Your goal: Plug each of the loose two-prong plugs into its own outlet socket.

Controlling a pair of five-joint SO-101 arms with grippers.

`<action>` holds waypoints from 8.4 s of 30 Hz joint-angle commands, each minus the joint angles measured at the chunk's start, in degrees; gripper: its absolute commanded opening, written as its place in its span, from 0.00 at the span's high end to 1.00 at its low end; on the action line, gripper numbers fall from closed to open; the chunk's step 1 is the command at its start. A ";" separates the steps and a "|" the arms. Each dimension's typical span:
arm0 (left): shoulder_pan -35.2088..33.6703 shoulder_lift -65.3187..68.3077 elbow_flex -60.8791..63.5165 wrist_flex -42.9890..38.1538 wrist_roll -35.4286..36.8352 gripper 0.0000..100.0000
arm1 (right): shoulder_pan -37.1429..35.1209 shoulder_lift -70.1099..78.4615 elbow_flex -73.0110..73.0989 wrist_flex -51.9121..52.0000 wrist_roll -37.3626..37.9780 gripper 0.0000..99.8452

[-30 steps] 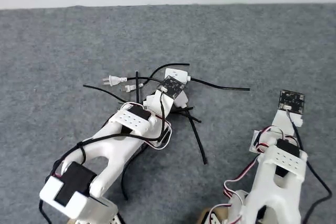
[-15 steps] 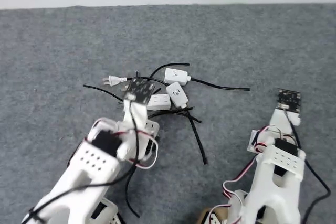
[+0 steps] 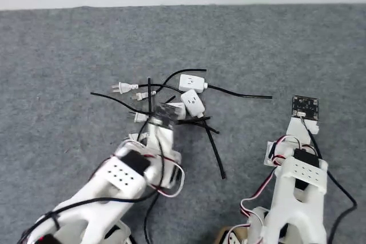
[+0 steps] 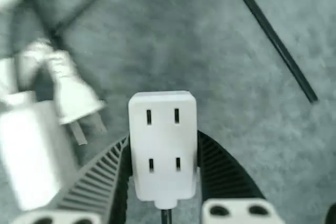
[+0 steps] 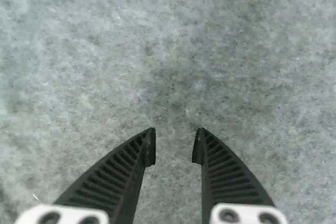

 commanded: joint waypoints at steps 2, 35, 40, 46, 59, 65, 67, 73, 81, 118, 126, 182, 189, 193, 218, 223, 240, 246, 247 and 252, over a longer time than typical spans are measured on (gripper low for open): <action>2.37 4.13 -3.21 -1.58 1.14 0.83 | -0.40 0.22 -3.34 0.75 0.70 0.86; -34.20 -30.95 4.44 9.93 -12.57 0.73 | -43.91 6.46 -29.27 15.87 -20.84 0.86; -39.12 -28.40 11.38 -0.35 -12.40 0.73 | -50.86 18.07 -32.00 7.16 -30.07 0.86; -43.60 -28.04 15.78 -11.60 -12.66 0.73 | -61.93 26.95 -33.93 0.31 -33.85 0.86; -45.01 -27.96 16.04 -12.04 -12.75 0.73 | -64.31 41.10 -44.22 -1.45 -36.13 0.86; -45.10 -27.96 16.31 -12.04 -15.65 0.73 | -66.59 42.15 -44.48 -1.36 -38.15 0.86; -45.10 -27.96 16.48 -12.04 -15.74 0.73 | -66.68 43.47 -44.48 -1.63 -38.15 0.86; -45.10 -27.96 16.48 -12.13 -15.82 0.73 | -66.77 47.43 -47.91 0.22 -38.24 0.86; -45.10 -27.96 17.54 -13.10 -15.91 0.73 | -66.86 53.41 -54.15 2.07 -37.89 0.86; -3.16 -27.87 9.80 5.01 -14.42 0.73 | -24.66 5.49 -23.38 14.55 -16.53 0.99; -3.08 -27.87 12.18 3.25 -13.98 0.73 | -24.66 5.41 -22.68 14.46 -16.53 0.99; -5.89 38.95 -31.08 -4.22 12.13 0.98 | -24.66 5.41 -22.51 14.90 -16.62 0.99; -5.89 37.27 -28.88 -5.19 12.48 0.80 | -24.66 5.41 -22.51 14.81 -16.62 0.99; -5.89 34.90 -26.77 -4.92 14.07 0.66 | -24.66 5.41 -22.51 14.81 -16.62 0.99; -20.31 16.09 -21.93 8.18 -22.59 0.99 | -37.93 -5.76 -26.29 19.03 -8.62 0.99; -19.52 25.05 -23.25 8.88 -37.63 0.99 | -48.04 -16.92 -25.41 22.11 -5.45 0.99; -12.92 24.88 -19.47 10.29 -47.65 0.99 | -56.31 -22.20 -12.22 14.64 -5.19 0.99; -11.43 16.97 -12.88 9.85 -51.25 0.99 | -56.13 -21.76 -12.22 14.81 -5.10 0.99; -11.43 15.30 -11.91 9.85 -51.60 0.99 | -55.69 -21.76 -12.22 14.64 -5.27 0.99; -11.34 9.49 -7.78 7.30 -51.60 0.99 | -54.73 -21.76 -12.22 14.37 -5.54 0.99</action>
